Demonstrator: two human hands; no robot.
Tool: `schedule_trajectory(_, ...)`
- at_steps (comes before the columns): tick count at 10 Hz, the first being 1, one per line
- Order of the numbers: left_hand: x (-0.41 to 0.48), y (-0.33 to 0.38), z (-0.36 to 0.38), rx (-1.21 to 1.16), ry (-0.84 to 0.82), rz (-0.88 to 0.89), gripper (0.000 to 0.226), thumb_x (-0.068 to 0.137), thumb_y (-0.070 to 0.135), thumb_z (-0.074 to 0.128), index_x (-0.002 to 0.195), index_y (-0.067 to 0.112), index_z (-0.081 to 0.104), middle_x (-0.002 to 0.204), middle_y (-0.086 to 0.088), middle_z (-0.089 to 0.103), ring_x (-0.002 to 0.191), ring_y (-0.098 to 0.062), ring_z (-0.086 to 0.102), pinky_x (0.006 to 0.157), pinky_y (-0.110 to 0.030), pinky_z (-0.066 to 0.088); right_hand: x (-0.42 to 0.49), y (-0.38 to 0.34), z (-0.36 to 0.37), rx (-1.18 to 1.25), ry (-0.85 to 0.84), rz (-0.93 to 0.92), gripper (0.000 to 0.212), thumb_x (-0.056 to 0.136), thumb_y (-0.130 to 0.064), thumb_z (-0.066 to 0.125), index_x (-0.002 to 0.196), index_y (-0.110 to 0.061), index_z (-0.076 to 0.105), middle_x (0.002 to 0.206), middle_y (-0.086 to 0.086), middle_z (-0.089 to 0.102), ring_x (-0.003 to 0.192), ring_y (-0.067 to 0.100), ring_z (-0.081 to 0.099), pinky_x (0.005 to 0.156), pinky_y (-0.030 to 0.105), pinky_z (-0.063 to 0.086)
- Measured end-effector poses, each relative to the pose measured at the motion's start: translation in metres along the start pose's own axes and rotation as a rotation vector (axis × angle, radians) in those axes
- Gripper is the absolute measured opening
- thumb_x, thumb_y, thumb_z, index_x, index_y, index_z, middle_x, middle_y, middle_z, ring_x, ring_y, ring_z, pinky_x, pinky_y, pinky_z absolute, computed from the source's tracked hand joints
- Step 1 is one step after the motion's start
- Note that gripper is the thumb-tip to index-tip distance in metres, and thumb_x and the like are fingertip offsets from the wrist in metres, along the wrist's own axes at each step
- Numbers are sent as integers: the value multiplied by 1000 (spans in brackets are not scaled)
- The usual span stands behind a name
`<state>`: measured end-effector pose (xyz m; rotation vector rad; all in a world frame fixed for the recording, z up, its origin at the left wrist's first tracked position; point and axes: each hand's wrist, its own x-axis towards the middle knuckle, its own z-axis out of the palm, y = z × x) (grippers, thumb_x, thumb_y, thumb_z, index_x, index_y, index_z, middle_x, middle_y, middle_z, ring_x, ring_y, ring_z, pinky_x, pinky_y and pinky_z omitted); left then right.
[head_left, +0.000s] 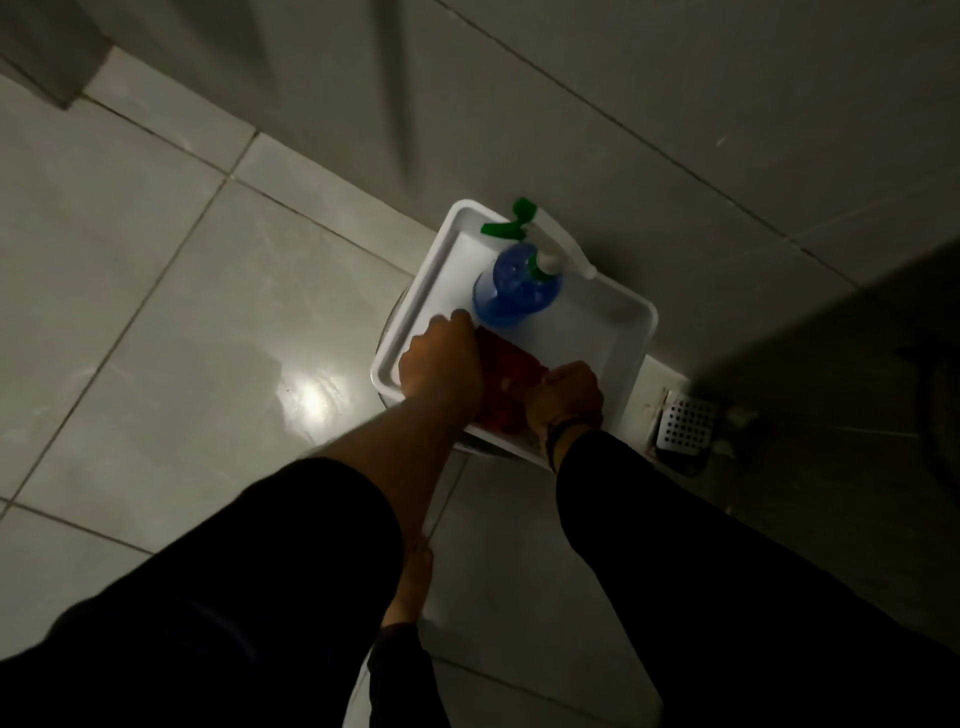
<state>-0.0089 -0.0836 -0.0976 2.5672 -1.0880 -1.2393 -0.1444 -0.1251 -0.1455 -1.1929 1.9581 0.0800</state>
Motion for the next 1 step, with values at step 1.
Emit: schedule_trajectory(1,-11,4,4,39,69,53,57,101,30,67,154,17,51,143,-12,61,131,-35,65,93,-45,54,-7,3,1,3,61,-40,73,75,-37,100,132,-8,64,132,14,76,120,36,73,103,43,60)
